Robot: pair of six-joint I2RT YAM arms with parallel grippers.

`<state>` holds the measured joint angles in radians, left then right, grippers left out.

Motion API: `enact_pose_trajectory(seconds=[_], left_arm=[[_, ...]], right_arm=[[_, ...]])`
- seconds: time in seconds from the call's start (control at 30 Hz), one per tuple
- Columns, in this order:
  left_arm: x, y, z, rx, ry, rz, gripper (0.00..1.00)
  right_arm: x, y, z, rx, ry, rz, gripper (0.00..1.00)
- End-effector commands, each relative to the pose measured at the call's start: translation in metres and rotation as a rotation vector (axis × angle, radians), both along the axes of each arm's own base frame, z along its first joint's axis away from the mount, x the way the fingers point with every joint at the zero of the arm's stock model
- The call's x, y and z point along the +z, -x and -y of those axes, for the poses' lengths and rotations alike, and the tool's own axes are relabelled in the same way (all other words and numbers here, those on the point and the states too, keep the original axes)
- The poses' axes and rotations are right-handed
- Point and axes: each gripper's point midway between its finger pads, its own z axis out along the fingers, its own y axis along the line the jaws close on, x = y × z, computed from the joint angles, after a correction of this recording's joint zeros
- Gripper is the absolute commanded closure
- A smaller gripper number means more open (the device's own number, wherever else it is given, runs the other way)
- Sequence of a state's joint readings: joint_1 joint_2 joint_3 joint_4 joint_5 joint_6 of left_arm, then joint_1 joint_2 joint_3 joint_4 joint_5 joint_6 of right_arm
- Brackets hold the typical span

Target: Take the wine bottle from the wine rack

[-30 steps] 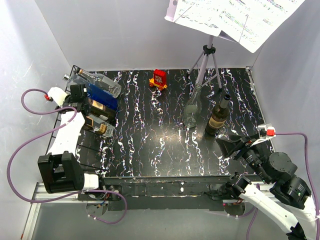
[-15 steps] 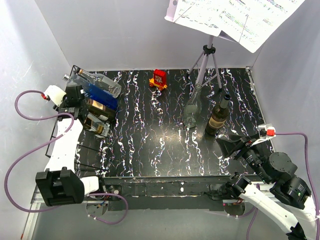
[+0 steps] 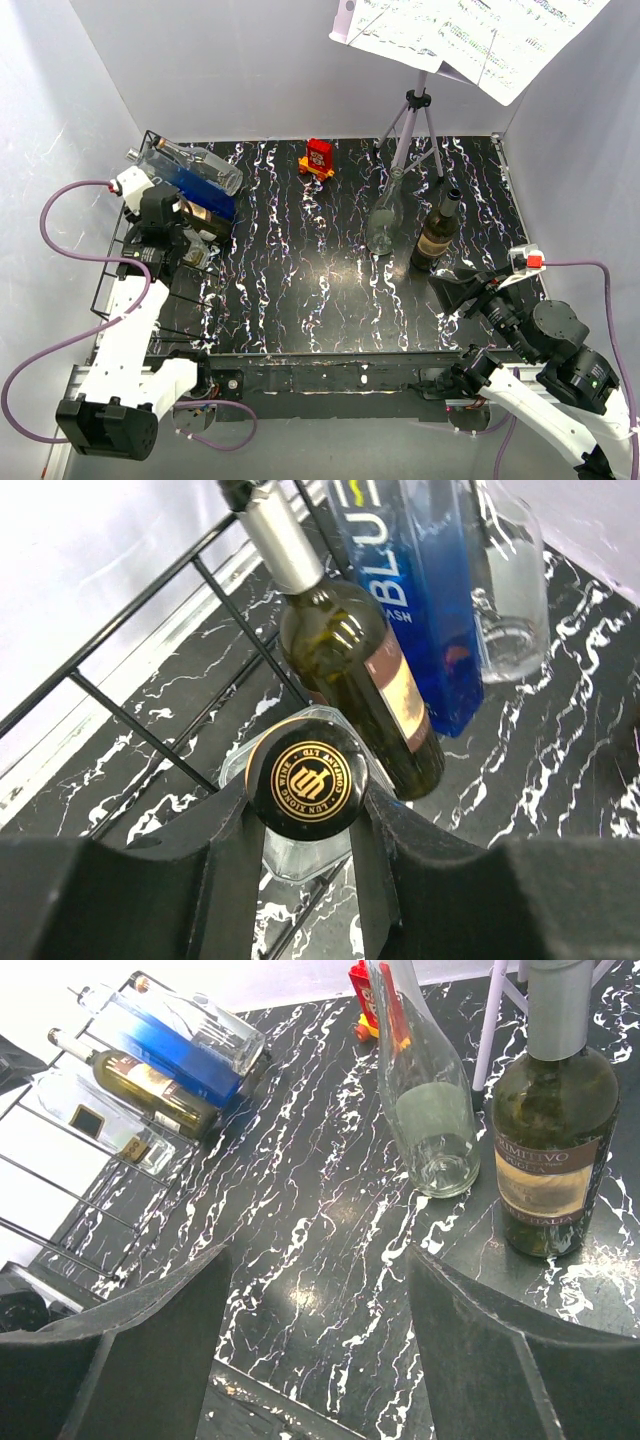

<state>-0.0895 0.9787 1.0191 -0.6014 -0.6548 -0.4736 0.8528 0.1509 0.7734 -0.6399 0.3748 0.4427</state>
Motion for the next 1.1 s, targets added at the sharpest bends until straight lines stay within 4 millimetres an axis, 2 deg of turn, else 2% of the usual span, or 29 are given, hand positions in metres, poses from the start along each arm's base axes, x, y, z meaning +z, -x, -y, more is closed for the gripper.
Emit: enact_pose_trajectory(seconds=[0.0, 0.3, 0.4, 0.57, 0.77, 1.07], left_arm=[[0.051, -0.006, 0.011, -0.107, -0.046, 0.168, 1.00], [0.071, 0.003, 0.048, -0.398, -0.088, 0.235, 1.00], [0.074, 0.007, 0.072, -0.563, -0.103, 0.243, 1.00], [0.084, 0.019, 0.099, -0.731, -0.105, 0.286, 1.00], [0.092, 0.029, 0.147, -1.020, -0.070, 0.316, 1.00], [0.084, 0.036, 0.209, -1.344, 0.035, 0.303, 1.00]], right_arm=[[0.015, 0.000, -0.005, 0.014, -0.052, 0.030, 0.22], [0.016, 0.000, -0.005, 0.017, -0.056, 0.028, 0.22], [0.016, 0.000, -0.005, 0.017, -0.056, 0.028, 0.22], [0.016, 0.000, -0.005, 0.014, -0.056, 0.030, 0.23], [0.017, 0.000, -0.003, 0.008, -0.054, 0.036, 0.23], [0.018, -0.001, 0.000, -0.004, -0.041, 0.043, 0.23]])
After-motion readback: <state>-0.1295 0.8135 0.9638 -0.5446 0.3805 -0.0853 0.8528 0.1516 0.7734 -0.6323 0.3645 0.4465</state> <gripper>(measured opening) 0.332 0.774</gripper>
